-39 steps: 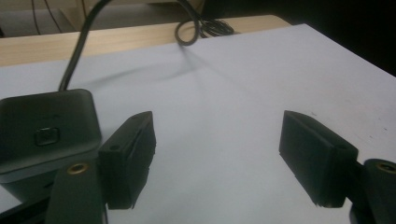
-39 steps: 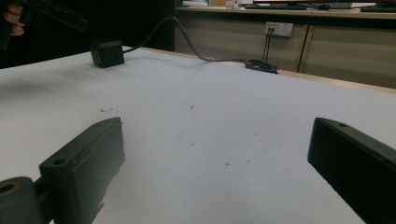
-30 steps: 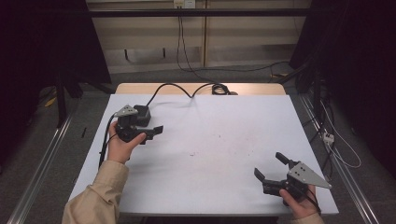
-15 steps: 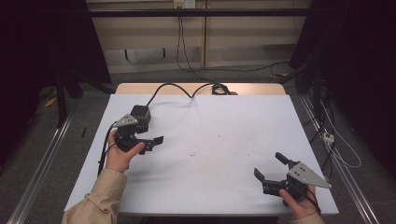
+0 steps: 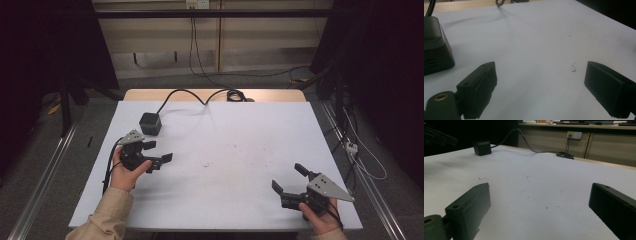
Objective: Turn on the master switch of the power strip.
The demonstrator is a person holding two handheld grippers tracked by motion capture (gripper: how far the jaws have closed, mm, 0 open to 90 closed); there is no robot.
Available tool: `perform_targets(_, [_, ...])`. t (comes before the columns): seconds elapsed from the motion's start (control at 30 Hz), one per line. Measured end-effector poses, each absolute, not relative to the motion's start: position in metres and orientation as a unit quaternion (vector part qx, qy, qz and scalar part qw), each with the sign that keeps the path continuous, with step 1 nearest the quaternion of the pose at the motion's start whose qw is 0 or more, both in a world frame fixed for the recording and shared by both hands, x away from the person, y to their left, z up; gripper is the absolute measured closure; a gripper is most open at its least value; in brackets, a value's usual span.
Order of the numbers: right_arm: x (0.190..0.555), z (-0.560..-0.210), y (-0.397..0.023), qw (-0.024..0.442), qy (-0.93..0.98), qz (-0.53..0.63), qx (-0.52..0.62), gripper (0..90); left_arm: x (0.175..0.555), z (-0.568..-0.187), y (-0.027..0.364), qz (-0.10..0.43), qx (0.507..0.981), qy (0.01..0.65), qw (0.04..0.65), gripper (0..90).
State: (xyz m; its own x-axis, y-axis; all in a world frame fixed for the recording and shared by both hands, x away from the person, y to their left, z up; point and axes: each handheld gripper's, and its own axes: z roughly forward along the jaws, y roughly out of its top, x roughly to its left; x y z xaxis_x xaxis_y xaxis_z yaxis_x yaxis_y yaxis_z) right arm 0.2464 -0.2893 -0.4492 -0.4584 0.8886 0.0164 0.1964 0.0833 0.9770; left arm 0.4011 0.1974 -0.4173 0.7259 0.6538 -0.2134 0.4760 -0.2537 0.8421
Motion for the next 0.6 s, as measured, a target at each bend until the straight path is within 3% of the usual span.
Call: perform_targets(0.6, [0.246,-0.449,-0.289,0.319,0.664,0.539,0.408,3.3,0.386,-0.429,0.206,0.092,0.789,0.359,0.489,9.1])
